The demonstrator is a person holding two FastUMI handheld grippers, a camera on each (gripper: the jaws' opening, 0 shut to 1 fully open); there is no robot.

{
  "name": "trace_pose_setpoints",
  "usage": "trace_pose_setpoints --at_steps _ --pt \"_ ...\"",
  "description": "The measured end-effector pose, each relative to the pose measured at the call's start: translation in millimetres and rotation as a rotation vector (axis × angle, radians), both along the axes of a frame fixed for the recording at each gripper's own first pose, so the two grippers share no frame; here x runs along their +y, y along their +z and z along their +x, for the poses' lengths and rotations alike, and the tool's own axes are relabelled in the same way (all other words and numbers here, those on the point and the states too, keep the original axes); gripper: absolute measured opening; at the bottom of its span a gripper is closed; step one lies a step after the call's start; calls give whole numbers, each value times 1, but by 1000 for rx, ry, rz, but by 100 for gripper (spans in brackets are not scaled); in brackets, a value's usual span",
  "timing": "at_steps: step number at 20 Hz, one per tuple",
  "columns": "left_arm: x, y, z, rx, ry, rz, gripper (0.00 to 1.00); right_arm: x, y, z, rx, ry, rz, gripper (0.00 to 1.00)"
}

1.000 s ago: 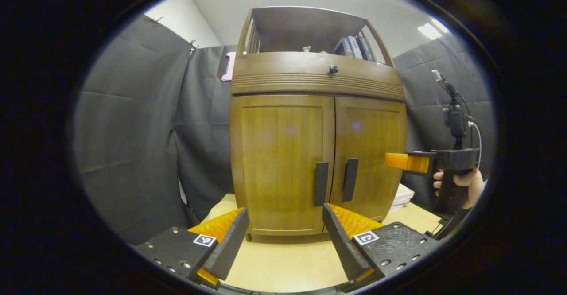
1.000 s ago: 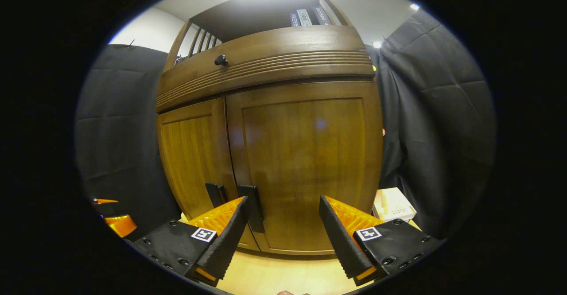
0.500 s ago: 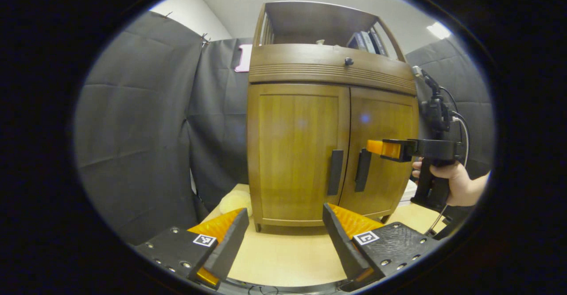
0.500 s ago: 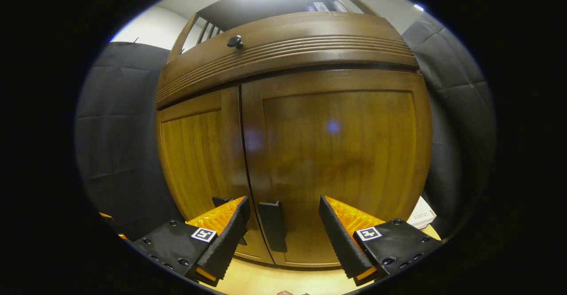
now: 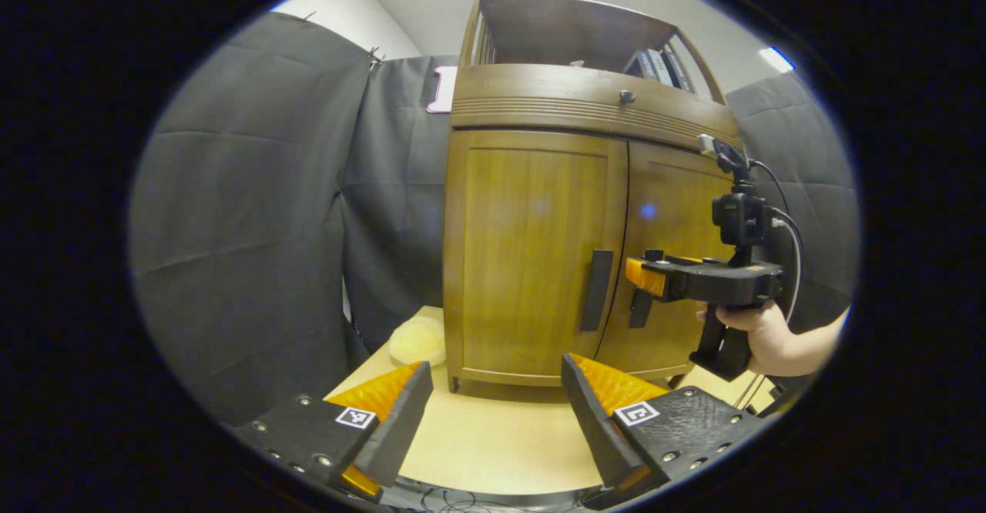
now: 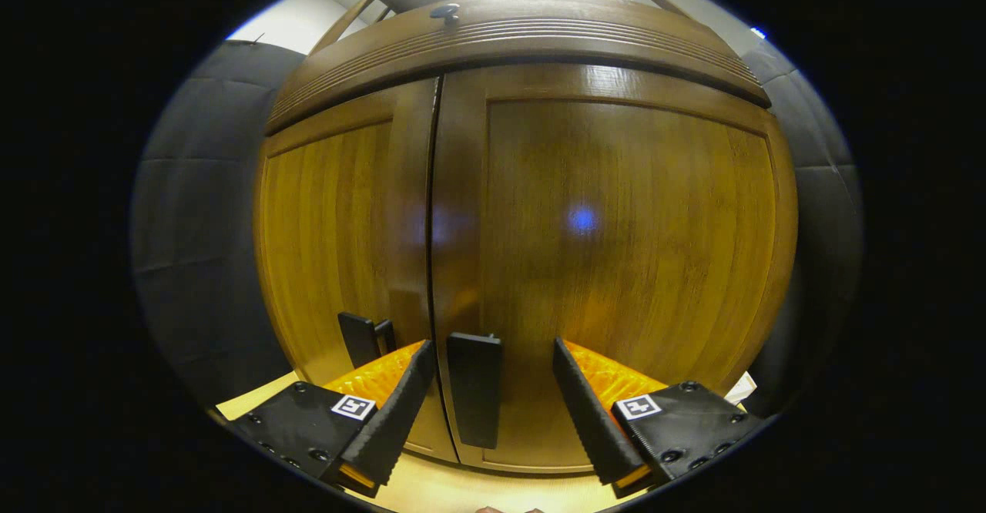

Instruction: Open the right door of the double-door shoe cabinet with the right hand, and open the left door with the left hand.

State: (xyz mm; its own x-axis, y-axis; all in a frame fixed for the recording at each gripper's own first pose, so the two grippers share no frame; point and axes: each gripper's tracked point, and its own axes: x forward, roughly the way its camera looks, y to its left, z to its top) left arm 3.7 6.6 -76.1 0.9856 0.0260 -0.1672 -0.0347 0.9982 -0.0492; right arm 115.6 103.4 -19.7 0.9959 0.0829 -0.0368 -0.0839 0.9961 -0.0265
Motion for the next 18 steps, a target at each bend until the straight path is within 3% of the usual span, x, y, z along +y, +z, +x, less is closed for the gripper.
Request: trace_pose_setpoints --at_steps 3,8,18 --pt "-3 -3 5 17 -2 -1 99 6 -10 4 26 7 -20 96" --pt "-3 -3 3 21 -8 -3 99 5 -16 11 44 -23 25 36" --pt "-1 -12 1 3 -20 -20 99 6 -19 10 68 44 40 10"
